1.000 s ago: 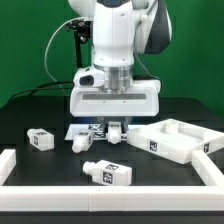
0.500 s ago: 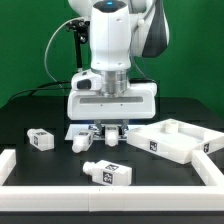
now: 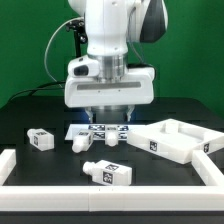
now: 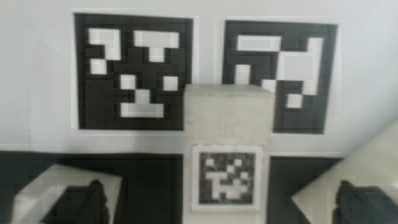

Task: Assemble one leg

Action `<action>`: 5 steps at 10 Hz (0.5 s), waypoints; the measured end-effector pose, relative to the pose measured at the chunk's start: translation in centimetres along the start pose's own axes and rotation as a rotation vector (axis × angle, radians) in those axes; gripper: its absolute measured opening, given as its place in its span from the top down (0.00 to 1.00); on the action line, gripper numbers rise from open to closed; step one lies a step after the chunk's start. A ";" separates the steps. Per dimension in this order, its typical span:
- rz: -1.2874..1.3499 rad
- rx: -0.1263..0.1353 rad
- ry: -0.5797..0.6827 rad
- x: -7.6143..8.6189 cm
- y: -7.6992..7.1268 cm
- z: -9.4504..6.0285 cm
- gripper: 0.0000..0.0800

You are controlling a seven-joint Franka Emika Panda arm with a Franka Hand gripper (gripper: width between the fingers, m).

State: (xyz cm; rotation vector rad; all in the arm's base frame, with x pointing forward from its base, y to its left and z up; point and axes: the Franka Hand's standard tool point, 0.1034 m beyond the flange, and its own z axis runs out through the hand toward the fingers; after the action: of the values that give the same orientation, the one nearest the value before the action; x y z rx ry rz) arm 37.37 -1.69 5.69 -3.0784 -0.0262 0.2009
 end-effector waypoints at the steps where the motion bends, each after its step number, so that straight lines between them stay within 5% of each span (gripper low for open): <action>1: -0.020 0.001 0.011 1.3 0.0 -1.3 0.19; 4: -0.146 -0.007 0.065 7.3 0.2 -3.1 0.19; 5: -0.176 -0.003 0.076 8.7 0.1 -4.8 0.19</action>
Offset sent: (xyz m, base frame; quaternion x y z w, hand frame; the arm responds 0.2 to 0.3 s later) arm 0.0658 -0.0009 0.0029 -0.0076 0.0252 -0.0990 0.9947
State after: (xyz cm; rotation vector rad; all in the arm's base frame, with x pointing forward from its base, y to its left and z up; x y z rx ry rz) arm 46.64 -1.84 9.27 -3.0616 -0.2929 0.0751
